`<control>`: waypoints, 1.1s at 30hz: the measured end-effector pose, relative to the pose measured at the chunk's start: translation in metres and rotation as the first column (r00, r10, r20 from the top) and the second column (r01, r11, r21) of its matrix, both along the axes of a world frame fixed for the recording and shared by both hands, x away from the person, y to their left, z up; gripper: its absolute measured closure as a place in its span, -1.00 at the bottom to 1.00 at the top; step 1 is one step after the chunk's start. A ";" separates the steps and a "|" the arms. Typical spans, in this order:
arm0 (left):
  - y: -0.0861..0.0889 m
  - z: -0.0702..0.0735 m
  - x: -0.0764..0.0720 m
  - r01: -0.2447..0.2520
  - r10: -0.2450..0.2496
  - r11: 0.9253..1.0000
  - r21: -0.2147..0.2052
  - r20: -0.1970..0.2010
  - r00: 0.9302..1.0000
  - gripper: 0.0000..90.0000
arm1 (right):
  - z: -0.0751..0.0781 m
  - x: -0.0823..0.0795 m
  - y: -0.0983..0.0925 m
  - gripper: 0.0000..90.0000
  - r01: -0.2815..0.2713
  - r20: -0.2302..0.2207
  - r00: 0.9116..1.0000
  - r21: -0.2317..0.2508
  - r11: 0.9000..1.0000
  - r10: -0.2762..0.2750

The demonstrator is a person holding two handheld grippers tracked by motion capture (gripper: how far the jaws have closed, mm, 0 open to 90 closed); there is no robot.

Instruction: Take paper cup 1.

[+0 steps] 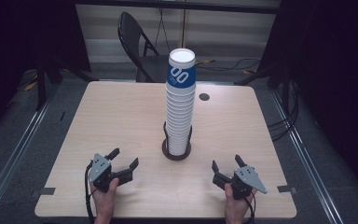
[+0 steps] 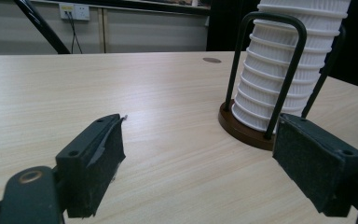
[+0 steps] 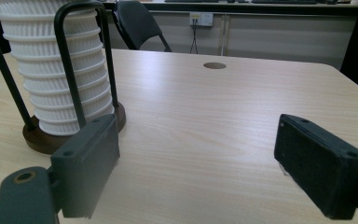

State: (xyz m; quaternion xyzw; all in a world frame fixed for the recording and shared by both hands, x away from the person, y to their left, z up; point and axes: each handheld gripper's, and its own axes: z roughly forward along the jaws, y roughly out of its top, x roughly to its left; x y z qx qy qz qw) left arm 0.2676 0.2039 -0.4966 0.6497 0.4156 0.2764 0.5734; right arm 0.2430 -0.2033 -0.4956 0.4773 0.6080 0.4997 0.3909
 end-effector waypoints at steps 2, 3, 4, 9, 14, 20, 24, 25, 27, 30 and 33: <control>0.000 0.000 0.001 0.004 -0.004 1.000 0.000 -0.009 1.000 -0.65 | 0.000 0.000 0.000 -0.70 -0.004 0.003 1.000 0.003 1.000 0.004; 0.000 0.000 0.003 0.004 -0.004 1.000 -0.008 -0.024 1.000 -0.65 | 0.000 -0.001 -0.001 -0.70 -0.002 0.008 1.000 0.012 1.000 0.002; 0.000 0.000 0.003 0.004 -0.004 1.000 -0.008 -0.024 1.000 -0.65 | 0.000 -0.001 -0.001 -0.70 -0.002 0.008 1.000 0.012 1.000 0.002; -0.003 0.004 0.003 0.047 -0.048 0.999 -0.027 -0.041 0.998 -0.65 | 0.000 0.000 -0.001 -0.70 -0.010 0.000 1.000 0.005 1.000 0.010; -0.008 0.012 0.004 0.058 -0.058 0.998 0.000 -0.048 0.997 -0.65 | 0.000 -0.002 0.000 -0.70 -0.031 0.007 0.999 0.010 0.999 0.031; -0.018 0.035 0.009 0.084 -0.083 0.996 0.020 -0.024 0.996 -0.64 | 0.000 -0.003 0.000 -0.70 -0.041 0.006 0.999 0.010 0.999 0.041; -0.021 0.043 0.011 0.113 -0.112 0.993 0.037 -0.014 0.994 -0.64 | 0.000 -0.003 0.001 -0.70 -0.045 0.007 0.999 0.001 0.999 0.045; -0.023 0.048 0.012 0.135 -0.135 0.990 0.041 -0.003 0.991 -0.64 | 0.000 -0.003 0.001 -0.70 -0.047 0.008 0.999 0.001 0.999 0.047; -0.024 0.053 0.013 0.178 -0.179 0.983 0.040 0.016 0.984 -0.65 | 0.000 -0.003 0.001 -0.70 -0.054 0.007 0.999 0.008 0.999 0.053; -0.028 0.058 0.014 0.169 -0.170 0.985 0.040 0.023 0.985 -0.65 | 0.000 -0.003 0.001 -0.70 -0.057 0.008 0.998 0.009 0.998 0.057; -0.036 0.068 0.018 0.184 -0.185 0.981 0.055 0.023 0.982 -0.64 | 0.000 -0.002 0.000 -0.69 -0.064 0.001 0.998 0.010 0.998 0.064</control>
